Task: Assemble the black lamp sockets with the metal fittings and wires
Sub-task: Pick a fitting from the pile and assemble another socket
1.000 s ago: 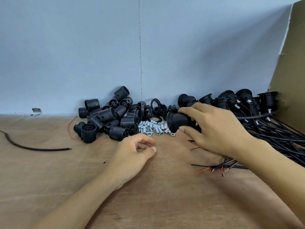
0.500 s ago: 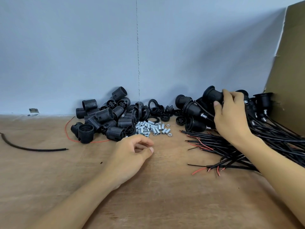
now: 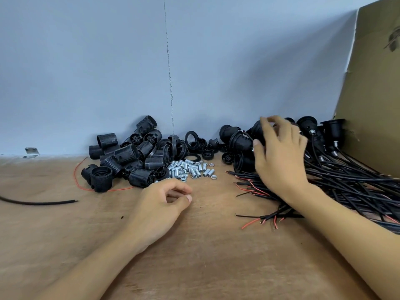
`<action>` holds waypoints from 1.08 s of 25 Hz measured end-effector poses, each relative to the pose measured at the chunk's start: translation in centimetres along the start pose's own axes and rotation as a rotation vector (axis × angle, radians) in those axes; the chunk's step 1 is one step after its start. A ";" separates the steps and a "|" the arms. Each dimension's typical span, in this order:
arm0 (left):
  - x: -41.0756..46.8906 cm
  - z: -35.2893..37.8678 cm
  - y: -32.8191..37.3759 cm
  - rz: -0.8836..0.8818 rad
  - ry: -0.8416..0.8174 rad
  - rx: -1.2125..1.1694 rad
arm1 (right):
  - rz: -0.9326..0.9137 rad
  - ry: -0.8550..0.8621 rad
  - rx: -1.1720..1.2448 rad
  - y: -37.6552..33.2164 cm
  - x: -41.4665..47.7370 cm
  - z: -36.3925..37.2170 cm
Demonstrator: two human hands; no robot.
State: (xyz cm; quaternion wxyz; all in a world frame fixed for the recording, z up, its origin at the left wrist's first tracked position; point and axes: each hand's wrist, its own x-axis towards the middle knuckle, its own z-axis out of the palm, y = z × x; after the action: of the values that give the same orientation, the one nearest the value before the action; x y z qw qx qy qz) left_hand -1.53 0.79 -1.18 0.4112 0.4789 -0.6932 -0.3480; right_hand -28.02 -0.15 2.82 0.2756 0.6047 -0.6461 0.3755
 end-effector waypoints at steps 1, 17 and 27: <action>0.0 0.0 0.0 0.001 0.002 0.005 | -0.078 -0.021 0.056 -0.9 -0.4 -0.1; 0.2 0.3 0.6 0.039 0.293 0.198 | -0.219 -0.565 0.157 -4.5 -3.2 1.8; 1.3 -0.1 0.0 0.107 0.238 0.352 | -0.047 -0.494 0.227 -7.9 -3.0 3.0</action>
State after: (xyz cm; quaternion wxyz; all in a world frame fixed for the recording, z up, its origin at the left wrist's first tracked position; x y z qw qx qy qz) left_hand -1.71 -0.44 -0.79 0.4182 0.5437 -0.7140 -0.1404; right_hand -19.56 -0.79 -0.17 0.0488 0.7197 -0.6334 0.2803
